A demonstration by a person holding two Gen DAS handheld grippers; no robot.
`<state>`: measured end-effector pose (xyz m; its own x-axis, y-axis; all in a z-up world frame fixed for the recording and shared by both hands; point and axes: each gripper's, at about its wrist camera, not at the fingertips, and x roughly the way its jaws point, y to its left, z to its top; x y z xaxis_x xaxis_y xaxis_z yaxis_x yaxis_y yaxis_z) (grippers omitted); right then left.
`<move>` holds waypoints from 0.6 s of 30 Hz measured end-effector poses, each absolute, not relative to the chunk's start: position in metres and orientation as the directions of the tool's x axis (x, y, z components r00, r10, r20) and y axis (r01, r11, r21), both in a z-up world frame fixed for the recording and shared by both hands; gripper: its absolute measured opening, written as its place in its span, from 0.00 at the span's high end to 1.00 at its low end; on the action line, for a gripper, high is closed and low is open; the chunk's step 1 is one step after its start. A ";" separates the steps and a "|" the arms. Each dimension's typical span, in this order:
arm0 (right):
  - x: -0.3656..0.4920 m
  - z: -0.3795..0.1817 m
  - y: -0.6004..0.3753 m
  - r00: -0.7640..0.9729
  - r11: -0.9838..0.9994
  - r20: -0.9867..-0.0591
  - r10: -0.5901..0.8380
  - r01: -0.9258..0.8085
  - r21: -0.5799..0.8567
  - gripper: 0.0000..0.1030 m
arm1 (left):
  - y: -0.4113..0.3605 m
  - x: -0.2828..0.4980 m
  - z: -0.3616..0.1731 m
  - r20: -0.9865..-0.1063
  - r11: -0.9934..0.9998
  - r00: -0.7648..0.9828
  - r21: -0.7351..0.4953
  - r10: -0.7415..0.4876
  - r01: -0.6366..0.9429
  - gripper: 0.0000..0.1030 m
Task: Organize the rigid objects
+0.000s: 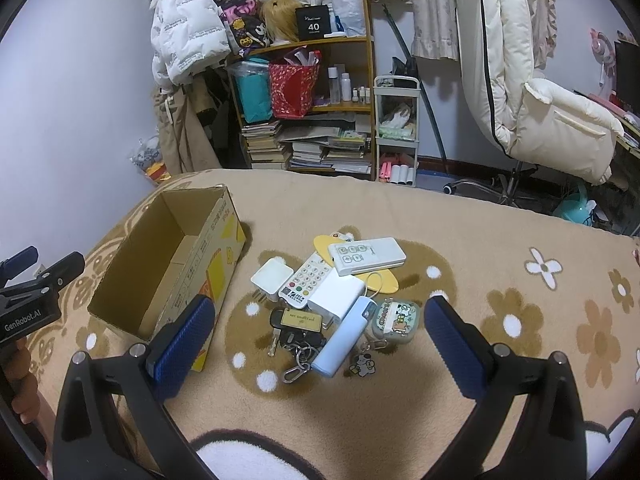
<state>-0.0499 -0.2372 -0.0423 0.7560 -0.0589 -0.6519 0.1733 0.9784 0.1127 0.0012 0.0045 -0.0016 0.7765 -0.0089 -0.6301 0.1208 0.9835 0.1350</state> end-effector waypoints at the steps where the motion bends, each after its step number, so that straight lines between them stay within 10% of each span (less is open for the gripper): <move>1: -0.050 -0.042 -0.237 0.756 0.978 -0.652 -0.060 0.174 0.113 0.00 | 0.004 0.001 -0.002 -0.632 0.983 0.775 0.136 -0.009 0.123 0.00; 18: -0.049 -0.042 -0.236 0.757 0.979 -0.651 -0.056 0.169 0.112 0.00 | 0.008 0.000 -0.004 -0.628 0.985 0.778 0.129 -0.006 0.111 0.00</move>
<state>-0.0494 -0.2362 -0.0417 0.7573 -0.0563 -0.6506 0.1691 0.9792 0.1120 0.0003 0.0076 -0.0039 0.7780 -0.0056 -0.6282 0.1114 0.9853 0.1292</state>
